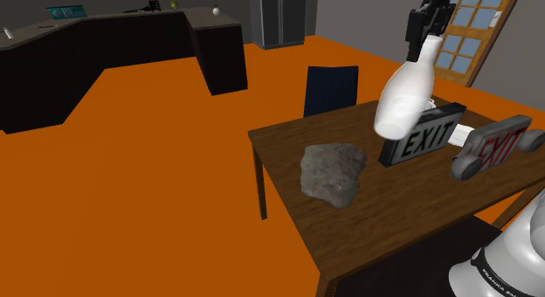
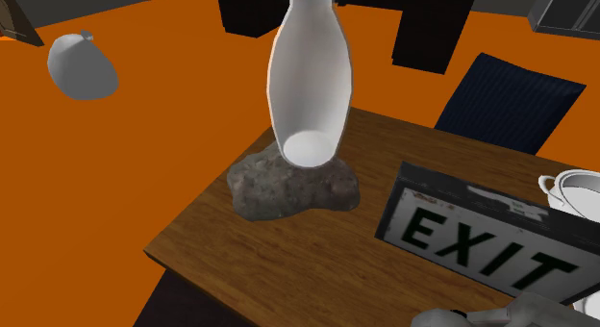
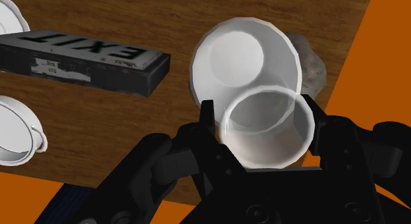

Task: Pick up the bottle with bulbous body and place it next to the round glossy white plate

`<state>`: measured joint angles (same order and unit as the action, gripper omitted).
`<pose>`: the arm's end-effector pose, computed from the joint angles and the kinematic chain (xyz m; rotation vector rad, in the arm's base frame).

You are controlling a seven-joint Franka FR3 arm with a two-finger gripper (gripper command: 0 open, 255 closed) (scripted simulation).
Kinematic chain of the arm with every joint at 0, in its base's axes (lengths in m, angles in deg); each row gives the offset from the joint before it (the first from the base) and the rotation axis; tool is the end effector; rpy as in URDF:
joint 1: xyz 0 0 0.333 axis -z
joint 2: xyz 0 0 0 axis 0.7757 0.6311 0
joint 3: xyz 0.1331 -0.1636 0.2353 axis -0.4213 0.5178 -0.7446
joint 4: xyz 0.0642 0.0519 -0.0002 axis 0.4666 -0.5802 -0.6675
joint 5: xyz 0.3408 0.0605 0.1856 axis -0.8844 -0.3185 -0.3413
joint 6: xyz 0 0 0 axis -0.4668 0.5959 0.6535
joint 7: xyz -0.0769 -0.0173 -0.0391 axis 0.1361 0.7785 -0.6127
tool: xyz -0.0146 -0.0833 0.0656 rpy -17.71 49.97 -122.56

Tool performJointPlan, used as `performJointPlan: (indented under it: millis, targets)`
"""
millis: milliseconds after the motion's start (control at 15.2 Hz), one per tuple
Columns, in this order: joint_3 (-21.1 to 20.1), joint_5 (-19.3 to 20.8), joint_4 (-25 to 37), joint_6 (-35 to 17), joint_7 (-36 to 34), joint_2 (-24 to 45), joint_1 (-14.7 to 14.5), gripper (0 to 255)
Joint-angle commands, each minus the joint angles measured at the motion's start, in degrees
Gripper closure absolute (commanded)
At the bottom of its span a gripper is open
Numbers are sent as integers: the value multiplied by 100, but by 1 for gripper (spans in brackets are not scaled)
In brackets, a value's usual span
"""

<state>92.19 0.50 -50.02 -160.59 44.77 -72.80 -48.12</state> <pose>0.3586 -0.0413 0.6741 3.1357 -0.0482 -0.0519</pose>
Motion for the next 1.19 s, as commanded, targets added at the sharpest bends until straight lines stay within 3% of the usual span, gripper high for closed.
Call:
performJointPlan:
  millis: [0, 792, 1122]
  targets:
    - [-7, -5, 204, 148, -4, 55, -3, 255]
    - [-8, -17, 1563, 1025, 18, 536, -10, 255]
    - [479, 215, 1102, 531, 661, 546, 149, 255]
